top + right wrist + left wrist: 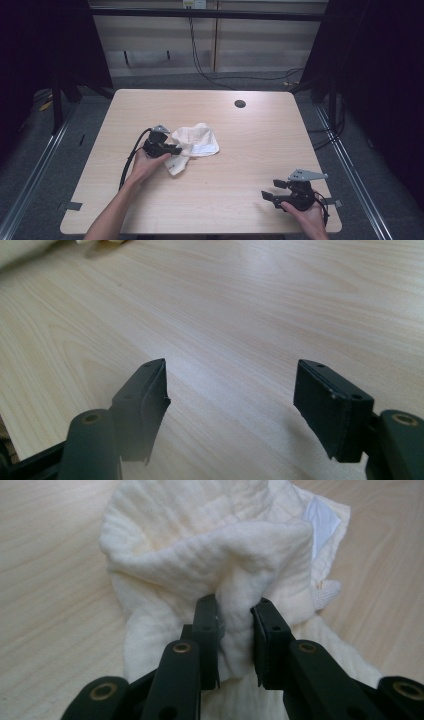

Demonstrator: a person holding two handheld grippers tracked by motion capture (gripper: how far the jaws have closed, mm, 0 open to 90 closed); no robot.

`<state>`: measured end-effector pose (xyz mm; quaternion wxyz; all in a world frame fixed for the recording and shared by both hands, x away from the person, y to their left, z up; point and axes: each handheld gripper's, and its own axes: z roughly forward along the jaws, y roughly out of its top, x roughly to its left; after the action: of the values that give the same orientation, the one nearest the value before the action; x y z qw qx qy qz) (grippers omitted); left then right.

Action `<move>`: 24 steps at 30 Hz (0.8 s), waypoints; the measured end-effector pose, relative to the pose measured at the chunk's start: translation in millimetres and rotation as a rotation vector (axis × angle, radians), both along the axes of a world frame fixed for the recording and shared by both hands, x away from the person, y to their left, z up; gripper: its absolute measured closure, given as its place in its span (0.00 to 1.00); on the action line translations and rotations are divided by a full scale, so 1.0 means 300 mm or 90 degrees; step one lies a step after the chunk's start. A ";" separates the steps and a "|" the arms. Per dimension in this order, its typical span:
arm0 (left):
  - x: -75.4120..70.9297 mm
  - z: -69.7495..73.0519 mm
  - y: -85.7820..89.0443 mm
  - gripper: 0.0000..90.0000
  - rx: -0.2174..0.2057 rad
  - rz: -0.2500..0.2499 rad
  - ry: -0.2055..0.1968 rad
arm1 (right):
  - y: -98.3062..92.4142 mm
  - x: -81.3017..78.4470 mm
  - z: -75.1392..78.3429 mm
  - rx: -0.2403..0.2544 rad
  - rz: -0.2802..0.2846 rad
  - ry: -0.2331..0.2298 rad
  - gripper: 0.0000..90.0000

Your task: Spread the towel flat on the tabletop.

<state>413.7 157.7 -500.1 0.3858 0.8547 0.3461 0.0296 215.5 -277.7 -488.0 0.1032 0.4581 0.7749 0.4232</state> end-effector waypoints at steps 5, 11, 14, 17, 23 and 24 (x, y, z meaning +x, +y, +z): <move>-0.044 0.001 -0.001 0.83 -0.003 -0.025 0.001 | 0.006 -0.001 -0.001 -0.003 0.004 -0.001 0.33; -0.084 0.010 -0.010 0.83 0.014 -0.047 0.002 | 0.005 -0.003 0.006 -0.004 -0.004 -0.010 0.33; -0.101 0.007 -0.014 0.83 0.005 -0.051 0.005 | 0.006 -0.003 0.004 -0.008 -0.003 -0.009 0.33; -0.149 0.012 -0.025 0.82 0.015 -0.089 0.000 | 0.011 -0.003 0.003 -0.010 0.003 -0.007 0.33; -0.213 0.020 -0.043 0.81 0.029 -0.122 -0.002 | 0.011 -0.004 0.006 -0.010 0.000 -0.015 0.33; -0.225 0.022 -0.047 0.81 0.030 -0.127 0.000 | 0.011 -0.006 0.008 -0.011 -0.001 -0.016 0.33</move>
<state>346.1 143.6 -493.6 0.3667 0.8938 0.2582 -0.0009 213.9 -274.5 -485.7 0.1169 0.4523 0.7769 0.4220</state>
